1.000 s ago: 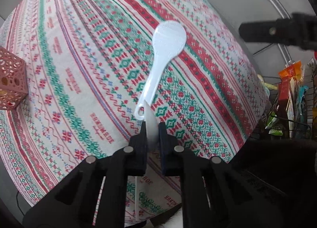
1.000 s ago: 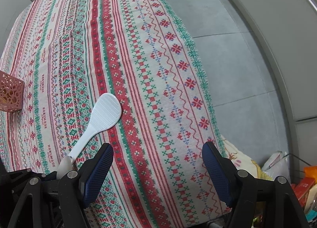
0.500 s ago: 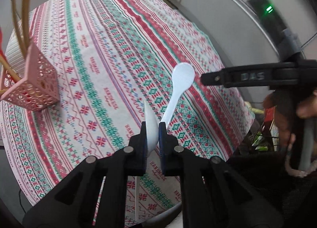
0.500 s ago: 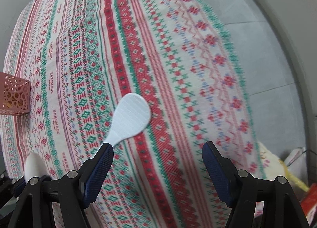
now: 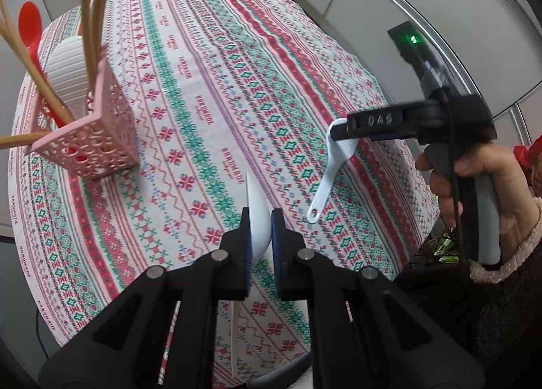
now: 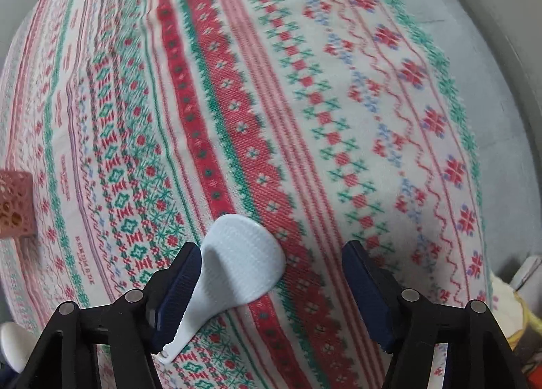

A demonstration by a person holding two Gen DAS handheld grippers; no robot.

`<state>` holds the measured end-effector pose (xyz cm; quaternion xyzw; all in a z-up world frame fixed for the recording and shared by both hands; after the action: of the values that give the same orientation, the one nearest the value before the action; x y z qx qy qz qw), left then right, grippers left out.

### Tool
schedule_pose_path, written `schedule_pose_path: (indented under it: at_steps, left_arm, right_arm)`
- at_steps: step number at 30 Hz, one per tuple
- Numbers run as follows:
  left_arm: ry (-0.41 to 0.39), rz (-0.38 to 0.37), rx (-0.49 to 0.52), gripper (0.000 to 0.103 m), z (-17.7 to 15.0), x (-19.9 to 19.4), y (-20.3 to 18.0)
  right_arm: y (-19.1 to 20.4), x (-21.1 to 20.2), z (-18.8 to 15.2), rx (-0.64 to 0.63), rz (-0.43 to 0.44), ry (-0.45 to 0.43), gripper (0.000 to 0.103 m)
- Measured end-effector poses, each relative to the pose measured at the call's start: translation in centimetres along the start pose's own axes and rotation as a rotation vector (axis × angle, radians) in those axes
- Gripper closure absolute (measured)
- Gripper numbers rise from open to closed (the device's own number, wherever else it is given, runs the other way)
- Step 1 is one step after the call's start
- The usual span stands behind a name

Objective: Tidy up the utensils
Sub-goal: 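Grasp the white spoon with the left tool while the right tool grasps the white paddle, then carry the spoon and paddle up over the pink holder with both tools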

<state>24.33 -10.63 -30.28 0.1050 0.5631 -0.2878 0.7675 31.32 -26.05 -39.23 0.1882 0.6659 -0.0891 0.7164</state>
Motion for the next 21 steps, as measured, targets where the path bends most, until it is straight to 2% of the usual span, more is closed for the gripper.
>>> schedule_pose_path:
  at_steps: [2,4,6,9,11,13,14,16,19,21]
  left_arm:
    - [-0.001,0.001,-0.005,0.092,-0.1,-0.1,0.3]
    - [-0.003,0.003,-0.008,0.092,-0.2,-0.2,0.7]
    - [-0.006,0.005,-0.012,0.092,-0.2,-0.3,0.9]
    - [-0.016,0.003,-0.016,0.092,-0.3,-0.7,1.2]
    - [-0.027,-0.004,-0.02,0.092,-0.3,-0.9,1.3]
    - [-0.044,-0.012,-0.022,0.092,-0.3,-1.4,1.4]
    - [-0.053,-0.015,-0.024,0.092,-0.3,-1.6,1.5]
    - [-0.07,-0.021,-0.026,0.092,-0.4,-2.0,1.7]
    - [-0.1,-0.028,-0.032,0.092,-0.3,-2.7,1.9]
    - [-0.121,-0.034,-0.038,0.092,-0.3,-3.2,2.1]
  right_arm:
    - [1.1,0.1,-0.3,-0.062,-0.068,-0.022,0.033]
    - [2.1,-0.1,-0.4,-0.084,-0.054,-0.036,0.048]
    - [2.7,-0.2,-0.5,-0.093,-0.046,-0.04,0.056]
    - [3.2,-0.2,-0.6,-0.094,-0.05,-0.05,0.056]
    - [3.3,-0.5,-0.6,-0.088,-0.041,-0.068,0.064]
    - [3.2,-1.0,-0.6,-0.077,-0.016,-0.077,0.079]
    - [3.1,-1.2,-0.7,-0.072,-0.004,-0.076,0.079]
    - [3.0,-1.8,-0.6,-0.074,0.034,-0.097,0.088]
    - [3.1,-2.9,-0.7,-0.077,0.105,-0.111,0.096]
    - [3.2,-3.5,-0.9,-0.079,0.141,-0.117,0.098]
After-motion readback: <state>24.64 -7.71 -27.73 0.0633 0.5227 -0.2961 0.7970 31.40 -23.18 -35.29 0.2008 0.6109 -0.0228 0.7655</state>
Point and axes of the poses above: each gripper's, at about its wrist camera, not at the fingertips, and x roughly the way its jaws point, y to its left, z to its top, the point moved 5 cm from there along x, roughly the way its jaws point, and after that the axes turned 6 degrees about x, right-handed, at the moved point
